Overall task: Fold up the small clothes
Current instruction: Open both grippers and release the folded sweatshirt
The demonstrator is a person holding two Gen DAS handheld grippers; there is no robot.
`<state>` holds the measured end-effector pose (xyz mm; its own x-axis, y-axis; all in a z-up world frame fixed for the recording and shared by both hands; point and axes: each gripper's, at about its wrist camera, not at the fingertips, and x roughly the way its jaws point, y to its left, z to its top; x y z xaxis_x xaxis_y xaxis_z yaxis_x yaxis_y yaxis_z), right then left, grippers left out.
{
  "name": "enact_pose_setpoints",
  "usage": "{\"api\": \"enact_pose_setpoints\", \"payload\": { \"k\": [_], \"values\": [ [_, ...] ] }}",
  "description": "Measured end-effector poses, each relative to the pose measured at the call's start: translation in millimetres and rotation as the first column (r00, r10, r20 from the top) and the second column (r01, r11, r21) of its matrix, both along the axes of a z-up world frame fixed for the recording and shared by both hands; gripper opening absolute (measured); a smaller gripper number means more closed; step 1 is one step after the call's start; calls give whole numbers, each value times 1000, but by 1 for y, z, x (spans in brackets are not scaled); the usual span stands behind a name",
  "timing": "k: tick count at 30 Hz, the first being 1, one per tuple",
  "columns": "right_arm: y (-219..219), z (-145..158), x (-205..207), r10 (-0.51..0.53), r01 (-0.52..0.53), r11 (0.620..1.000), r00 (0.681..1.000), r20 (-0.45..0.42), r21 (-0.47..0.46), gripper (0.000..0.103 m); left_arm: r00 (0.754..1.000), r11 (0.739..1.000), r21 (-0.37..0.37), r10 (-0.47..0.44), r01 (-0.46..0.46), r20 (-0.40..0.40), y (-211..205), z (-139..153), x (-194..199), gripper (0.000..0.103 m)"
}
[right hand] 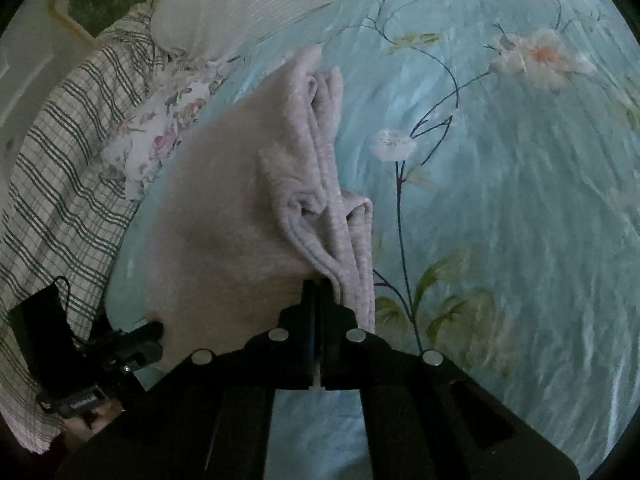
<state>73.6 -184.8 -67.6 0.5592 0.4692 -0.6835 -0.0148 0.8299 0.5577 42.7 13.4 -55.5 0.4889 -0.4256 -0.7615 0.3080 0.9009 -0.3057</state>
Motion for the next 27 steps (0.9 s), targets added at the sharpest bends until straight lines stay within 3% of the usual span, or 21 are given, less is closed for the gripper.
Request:
{"api": "enact_pose_setpoints", "payload": {
  "k": [5,15,19,24,27],
  "values": [
    [-7,-5,-4,-12,12,999,1000,-6,46,0,1000,1000,13,0,0,8,2,0,-2,33],
    [-4,-2,-14,-7,7,1000,1000,11,5,0,1000,999,39,3,-4,28,-2,-2,-6,33],
    [-2,17,-19,-15,16,1000,998,55,-15,1,1000,1000,-8,13,-13,8,6,6,-8,34],
    [6,49,-13,-6,6,1000,988,152,2,1,999,1000,-14,10,-9,53,4,28,-15,36],
    [17,45,-1,10,-4,999,993,121,-50,2,998,1000,-19,-2,3,67,-2,33,-12,39]
  ]
}}
